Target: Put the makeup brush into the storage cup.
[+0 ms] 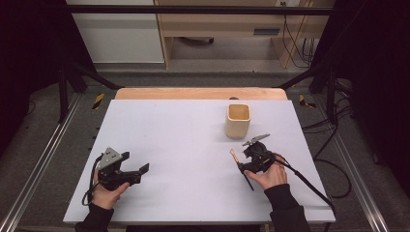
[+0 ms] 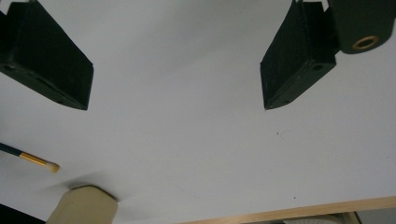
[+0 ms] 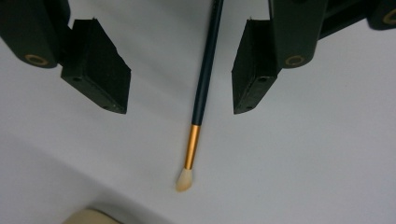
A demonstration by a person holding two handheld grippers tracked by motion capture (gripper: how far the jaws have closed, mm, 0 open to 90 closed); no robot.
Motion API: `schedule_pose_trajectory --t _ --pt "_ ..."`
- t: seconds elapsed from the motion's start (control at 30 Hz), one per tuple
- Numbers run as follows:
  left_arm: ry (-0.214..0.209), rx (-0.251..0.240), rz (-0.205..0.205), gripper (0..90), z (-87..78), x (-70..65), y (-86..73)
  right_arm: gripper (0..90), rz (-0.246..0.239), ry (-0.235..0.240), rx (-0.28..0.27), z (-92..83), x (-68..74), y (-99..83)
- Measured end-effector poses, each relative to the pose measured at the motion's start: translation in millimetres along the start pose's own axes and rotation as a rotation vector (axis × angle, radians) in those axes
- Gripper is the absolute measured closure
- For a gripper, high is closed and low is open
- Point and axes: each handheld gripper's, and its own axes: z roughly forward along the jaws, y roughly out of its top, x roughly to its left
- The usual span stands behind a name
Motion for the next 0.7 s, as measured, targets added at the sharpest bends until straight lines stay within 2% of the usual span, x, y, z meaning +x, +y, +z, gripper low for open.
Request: schedule_pose_trajectory --t 0.03,0.07,0.23,0.33,0.4,0.43,0.6,0.7 --pt "-0.001 -0.001 -0.001 9.0 -0.1 0.2 0.1 37.9 -0.003 0.007 0.014 0.7 1.1 2.4" --pt "-0.001 0.001 -0.003 9.0 0.1 0.9 -0.2 37.1 -0.009 0.025 0.053 3.8 1.6 6.5" --pt "0.002 0.006 0.000 9.0 0.9 1.0 -0.7 38.5 -0.019 0.033 0.085 10.2 1.6 9.4" --pt "0.001 0.009 0.003 9.0 1.1 0.8 -0.8 44.7 -0.033 0.026 0.108 14.7 1.3 9.3" --pt "-0.001 0.011 0.001 9.0 1.5 1.2 -1.1 48.1 -0.050 0.044 0.130 18.0 -0.4 9.5" --pt "0.000 0.011 0.002 9.0 1.8 1.4 -1.4 49.5 -0.036 0.049 0.143 18.9 0.3 10.1" --pt "-0.003 0.012 0.003 9.0 1.6 1.3 -1.8 54.9 -0.049 0.048 0.164 21.3 -0.1 9.3" --pt "-0.003 0.012 0.004 9.0 1.4 1.2 -1.8 57.5 -0.040 0.051 0.176 22.4 0.7 9.7"
